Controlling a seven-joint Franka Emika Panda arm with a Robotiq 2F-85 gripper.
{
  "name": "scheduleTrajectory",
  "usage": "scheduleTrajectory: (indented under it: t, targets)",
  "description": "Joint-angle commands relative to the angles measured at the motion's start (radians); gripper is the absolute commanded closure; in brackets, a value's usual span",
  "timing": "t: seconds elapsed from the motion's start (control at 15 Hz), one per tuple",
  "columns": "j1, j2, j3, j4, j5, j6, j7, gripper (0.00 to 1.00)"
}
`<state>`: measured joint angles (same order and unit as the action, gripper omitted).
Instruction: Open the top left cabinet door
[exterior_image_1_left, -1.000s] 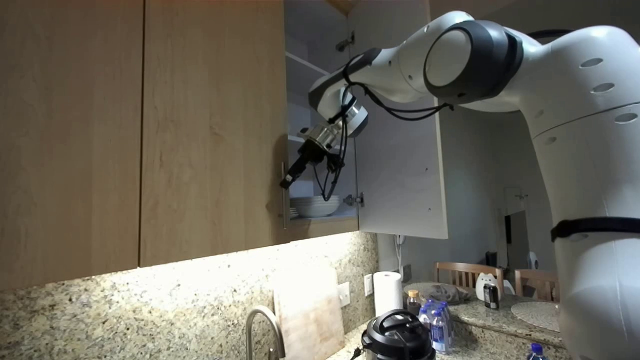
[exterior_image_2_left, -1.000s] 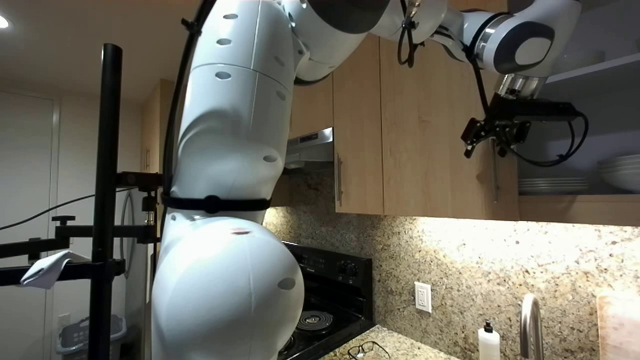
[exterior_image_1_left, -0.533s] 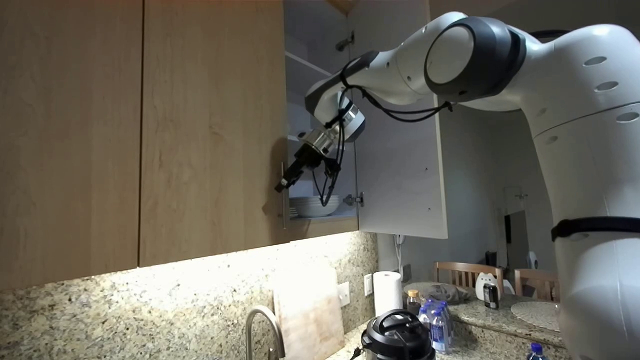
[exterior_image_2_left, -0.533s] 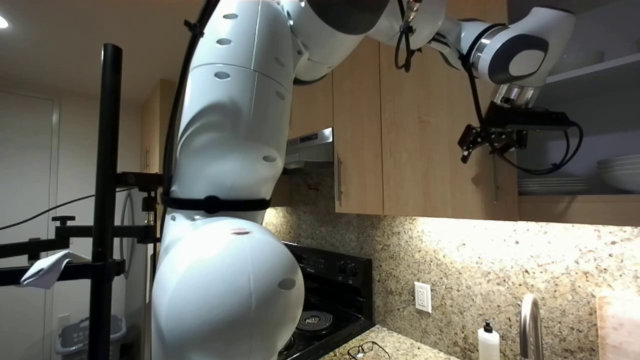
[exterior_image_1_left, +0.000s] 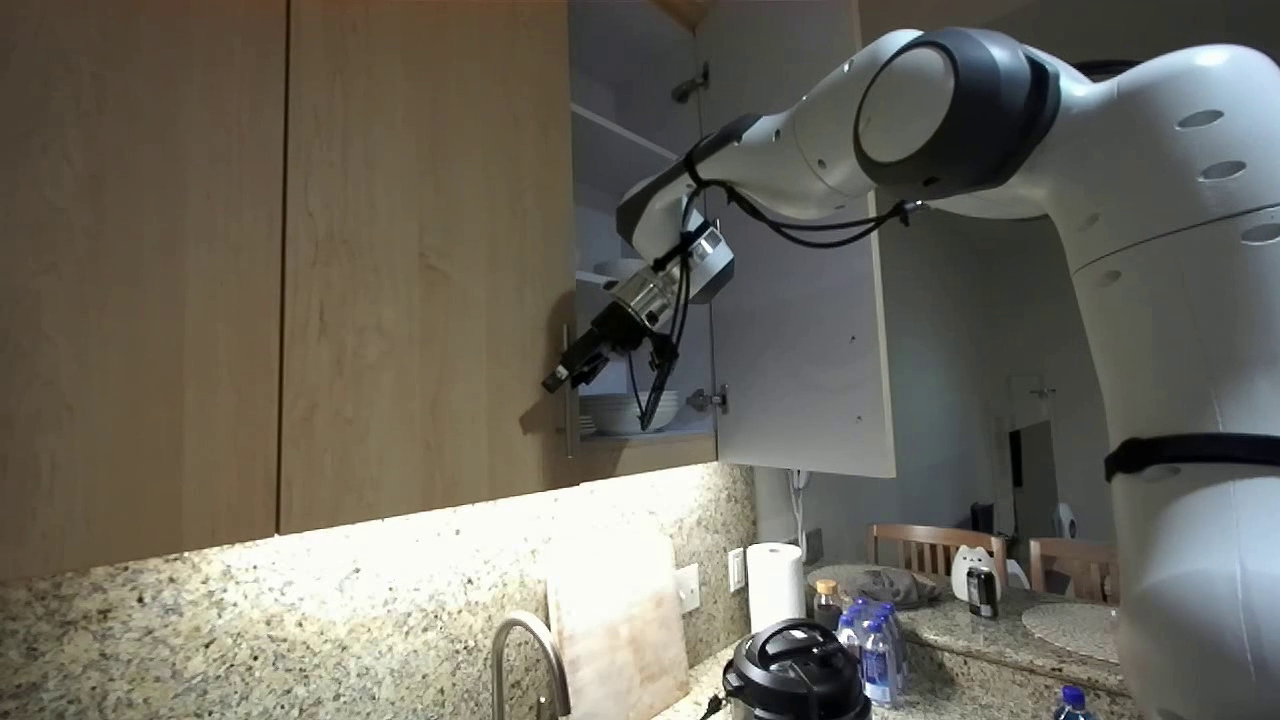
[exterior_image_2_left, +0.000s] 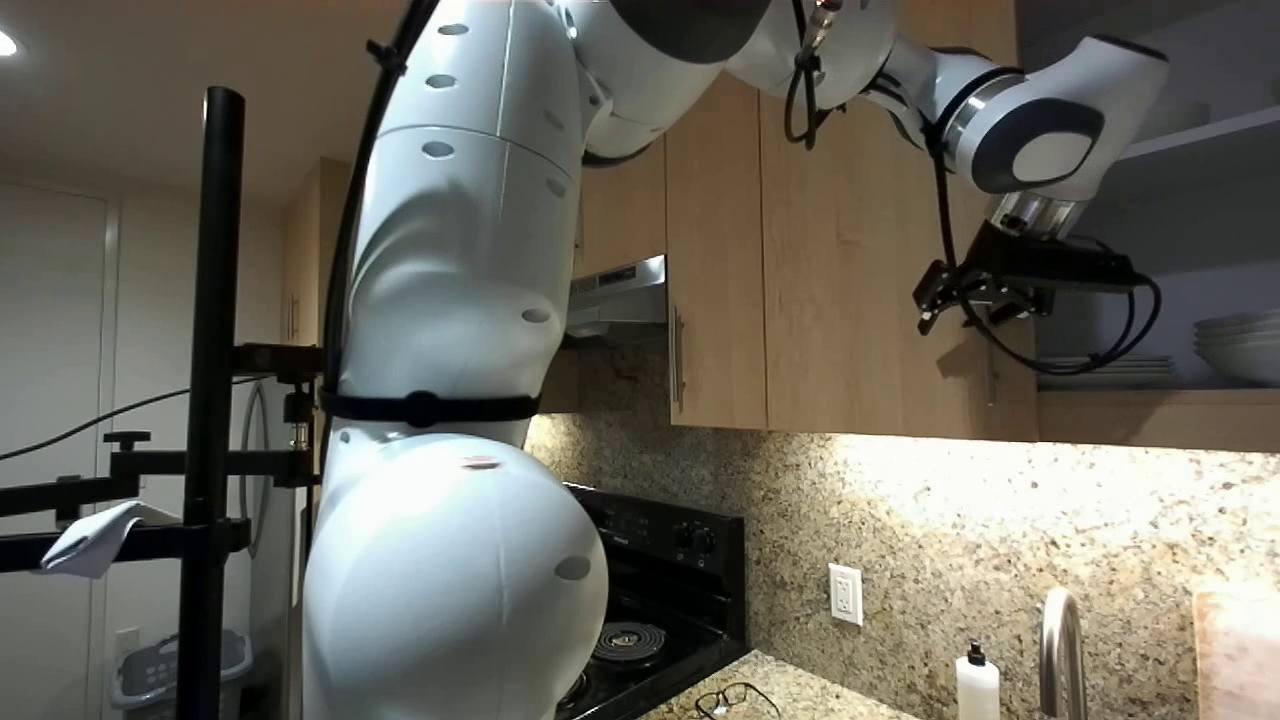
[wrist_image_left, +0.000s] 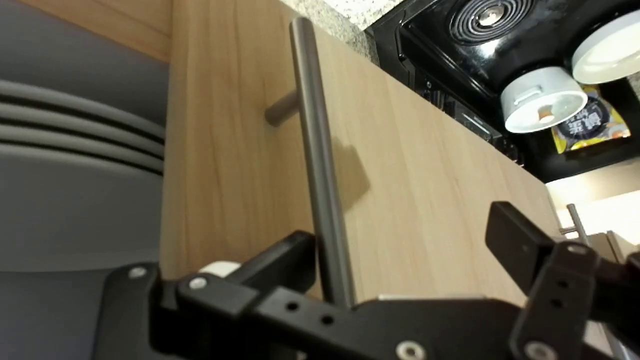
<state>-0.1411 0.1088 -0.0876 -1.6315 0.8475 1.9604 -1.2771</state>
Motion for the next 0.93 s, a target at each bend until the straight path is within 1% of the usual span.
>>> scheduleTrajectory:
  t: [0.0, 0.2, 0.33, 0.53, 0.67, 0.87]
  targets:
    - [0.031, -0.085, 0.030, -0.167, 0.147, 0.167, 0.000, 0.00]
    - [0.053, -0.152, 0.040, -0.287, 0.318, 0.337, -0.043, 0.00]
    - [0.071, -0.167, 0.045, -0.321, 0.414, 0.408, -0.084, 0.00]
    - [0.087, -0.191, 0.043, -0.365, 0.494, 0.438, -0.132, 0.00]
    - [0.087, -0.197, 0.040, -0.385, 0.503, 0.422, -0.166, 0.00]
    - [0.085, -0.219, 0.038, -0.425, 0.503, 0.412, -0.181, 0.00]
